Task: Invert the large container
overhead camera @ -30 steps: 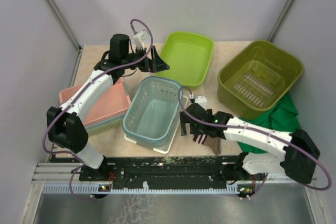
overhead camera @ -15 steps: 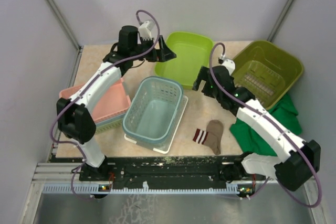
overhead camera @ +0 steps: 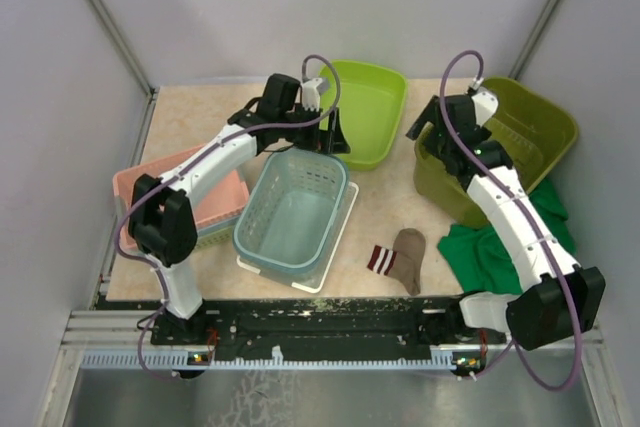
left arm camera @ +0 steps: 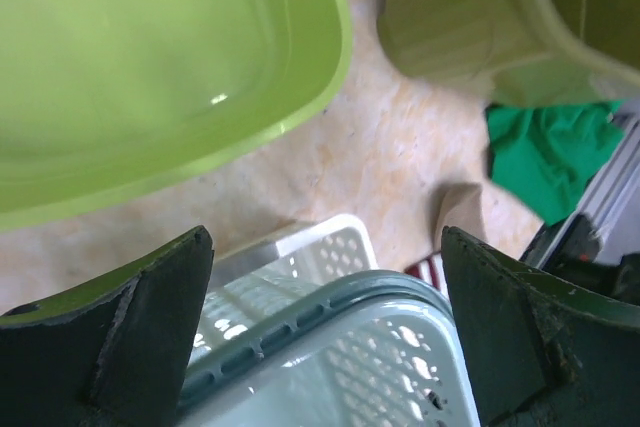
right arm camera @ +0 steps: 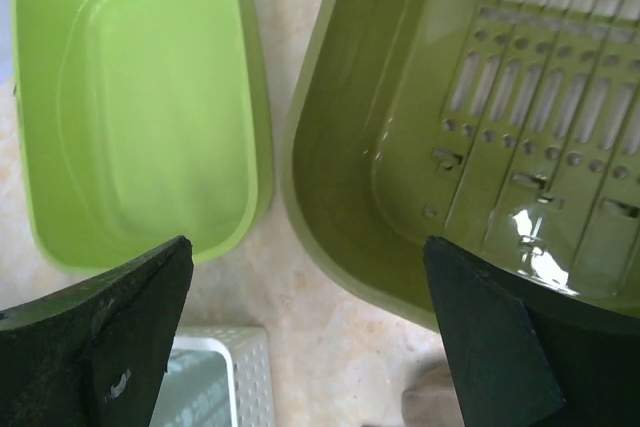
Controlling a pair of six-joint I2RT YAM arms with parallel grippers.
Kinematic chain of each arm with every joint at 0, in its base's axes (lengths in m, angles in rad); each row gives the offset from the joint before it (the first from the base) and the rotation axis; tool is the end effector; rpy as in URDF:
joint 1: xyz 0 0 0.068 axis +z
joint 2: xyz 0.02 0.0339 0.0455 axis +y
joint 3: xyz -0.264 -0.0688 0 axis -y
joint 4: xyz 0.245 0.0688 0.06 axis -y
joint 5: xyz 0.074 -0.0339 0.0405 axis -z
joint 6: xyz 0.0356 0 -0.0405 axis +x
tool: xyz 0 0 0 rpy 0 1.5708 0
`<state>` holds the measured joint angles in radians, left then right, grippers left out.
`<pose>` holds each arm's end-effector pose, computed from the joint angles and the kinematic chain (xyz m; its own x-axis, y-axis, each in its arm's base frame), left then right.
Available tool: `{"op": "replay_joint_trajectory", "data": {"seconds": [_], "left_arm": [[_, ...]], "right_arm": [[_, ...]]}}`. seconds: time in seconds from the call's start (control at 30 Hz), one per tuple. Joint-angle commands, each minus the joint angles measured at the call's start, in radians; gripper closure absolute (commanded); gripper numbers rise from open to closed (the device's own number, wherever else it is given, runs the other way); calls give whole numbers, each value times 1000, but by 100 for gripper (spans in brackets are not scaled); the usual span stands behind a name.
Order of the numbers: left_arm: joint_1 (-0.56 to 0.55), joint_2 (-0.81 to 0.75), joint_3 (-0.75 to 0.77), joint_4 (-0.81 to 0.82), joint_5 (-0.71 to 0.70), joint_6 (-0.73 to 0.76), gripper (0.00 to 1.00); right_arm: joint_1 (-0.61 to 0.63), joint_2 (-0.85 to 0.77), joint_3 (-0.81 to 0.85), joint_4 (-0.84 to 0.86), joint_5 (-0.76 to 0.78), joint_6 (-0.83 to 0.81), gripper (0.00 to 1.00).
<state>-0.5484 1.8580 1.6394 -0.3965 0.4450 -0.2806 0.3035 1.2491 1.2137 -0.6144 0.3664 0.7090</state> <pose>0.3621 -0.2391 0.3109 -0.6866 0.1265 -0.7160 0.6041 0.6473 -0.4649 0.2604 0.0682 0.3504 -0.4427 0.4983 -0.7455 0.3707 0.8587 0.3539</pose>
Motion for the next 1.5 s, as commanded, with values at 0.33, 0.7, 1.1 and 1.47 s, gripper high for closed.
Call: {"op": "replay_joint_trajectory", "data": {"seconds": [0.33, 0.7, 1.1, 1.47], "left_arm": [[1, -124, -57, -74, -29, 65, 1], [6, -350, -82, 46, -38, 36, 1], [26, -475, -117, -19, -85, 50, 1], [41, -524, -144, -62, -131, 61, 1]], "right_arm": [[-100, 328, 347, -42, 155, -92, 2], [-99, 546, 423, -40, 57, -94, 53], [-38, 485, 378, 116, -246, -124, 100], [105, 544, 493, 241, -528, -69, 100]]}}
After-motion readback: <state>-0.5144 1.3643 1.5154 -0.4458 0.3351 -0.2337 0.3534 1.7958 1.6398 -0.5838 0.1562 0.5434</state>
